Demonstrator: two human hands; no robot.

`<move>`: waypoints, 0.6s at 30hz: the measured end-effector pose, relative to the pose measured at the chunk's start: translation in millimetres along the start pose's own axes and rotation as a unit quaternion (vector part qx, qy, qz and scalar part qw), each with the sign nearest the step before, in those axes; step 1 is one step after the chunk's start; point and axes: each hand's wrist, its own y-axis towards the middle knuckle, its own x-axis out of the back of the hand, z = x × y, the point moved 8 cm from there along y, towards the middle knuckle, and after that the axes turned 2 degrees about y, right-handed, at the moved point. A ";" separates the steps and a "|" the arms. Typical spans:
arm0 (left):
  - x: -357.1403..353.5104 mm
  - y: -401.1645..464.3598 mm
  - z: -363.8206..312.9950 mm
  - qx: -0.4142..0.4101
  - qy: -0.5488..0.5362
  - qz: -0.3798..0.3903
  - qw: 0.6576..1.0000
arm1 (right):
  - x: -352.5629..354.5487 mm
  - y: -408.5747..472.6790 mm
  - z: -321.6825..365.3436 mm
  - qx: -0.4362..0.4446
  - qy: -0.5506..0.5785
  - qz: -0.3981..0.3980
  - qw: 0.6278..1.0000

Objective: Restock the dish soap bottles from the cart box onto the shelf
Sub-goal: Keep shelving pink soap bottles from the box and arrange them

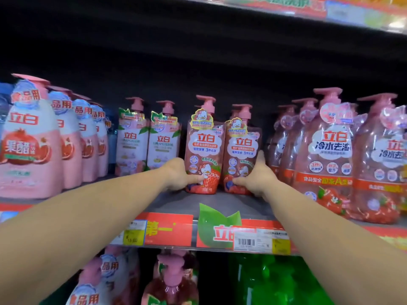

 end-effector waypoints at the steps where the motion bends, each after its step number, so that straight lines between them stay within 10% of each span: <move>1: 0.2 0.1 -0.7 -0.002 0.002 -0.002 1.000 | -1.1 -1.8 -0.2 -0.004 -0.003 0.013 1.000; 18: -2.5 5.6 3.9 0.030 0.192 -0.002 0.981 | -0.6 -8.8 -0.8 0.000 0.018 0.039 0.999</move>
